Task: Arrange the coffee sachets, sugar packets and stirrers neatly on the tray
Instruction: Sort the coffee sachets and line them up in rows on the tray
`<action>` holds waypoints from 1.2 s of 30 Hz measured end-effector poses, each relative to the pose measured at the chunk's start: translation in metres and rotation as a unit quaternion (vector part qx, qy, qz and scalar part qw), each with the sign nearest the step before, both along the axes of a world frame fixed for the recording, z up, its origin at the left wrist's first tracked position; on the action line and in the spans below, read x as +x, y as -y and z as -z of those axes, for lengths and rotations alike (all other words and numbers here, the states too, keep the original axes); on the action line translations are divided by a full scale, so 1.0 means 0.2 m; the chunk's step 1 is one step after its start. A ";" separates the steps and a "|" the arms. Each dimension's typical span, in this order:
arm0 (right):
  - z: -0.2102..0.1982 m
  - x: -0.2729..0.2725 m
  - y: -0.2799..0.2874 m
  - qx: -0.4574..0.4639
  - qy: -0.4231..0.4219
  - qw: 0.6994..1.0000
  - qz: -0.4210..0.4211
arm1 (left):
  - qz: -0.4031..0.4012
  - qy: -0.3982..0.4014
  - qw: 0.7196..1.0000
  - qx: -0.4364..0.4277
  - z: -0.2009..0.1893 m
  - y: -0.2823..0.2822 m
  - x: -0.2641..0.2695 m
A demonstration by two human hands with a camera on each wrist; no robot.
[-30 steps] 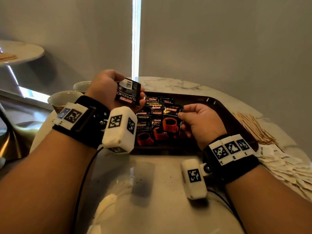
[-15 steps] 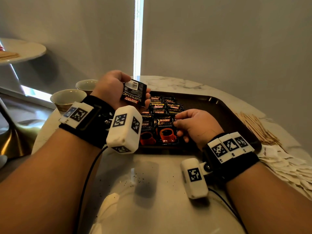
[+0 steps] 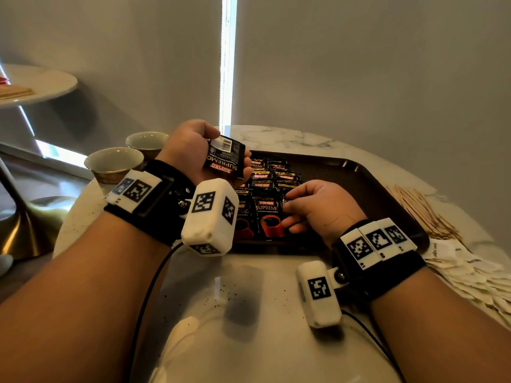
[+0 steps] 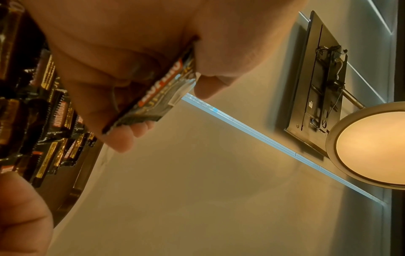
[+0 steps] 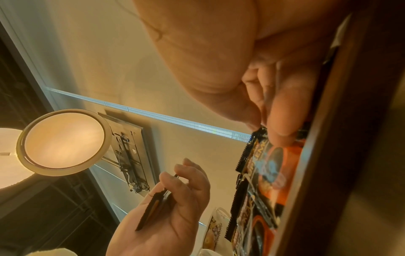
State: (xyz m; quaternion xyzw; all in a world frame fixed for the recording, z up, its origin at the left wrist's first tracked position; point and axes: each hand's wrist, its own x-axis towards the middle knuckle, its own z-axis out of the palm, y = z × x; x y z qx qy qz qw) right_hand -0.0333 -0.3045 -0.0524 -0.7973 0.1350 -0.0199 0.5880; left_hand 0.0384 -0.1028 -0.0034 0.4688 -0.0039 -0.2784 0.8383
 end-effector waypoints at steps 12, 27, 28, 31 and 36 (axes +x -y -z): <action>-0.02 -0.04 0.05 0.066 0.103 0.992 0.033 | -0.004 0.010 0.999 0.036 0.04 0.07 -0.01; -0.09 -0.13 0.05 -0.072 0.218 0.968 -0.104 | 0.018 0.046 0.989 0.139 0.08 0.19 -0.08; -0.09 -0.12 0.06 -0.082 0.225 0.966 -0.097 | 0.020 0.044 0.989 0.139 0.08 0.19 -0.08; -0.09 -0.12 0.05 -0.062 0.257 0.959 -0.100 | 0.032 0.052 0.988 0.144 0.10 0.20 -0.08; -0.09 -0.09 0.08 0.032 0.302 0.953 -0.006 | 0.082 0.033 0.987 0.137 0.11 0.19 -0.06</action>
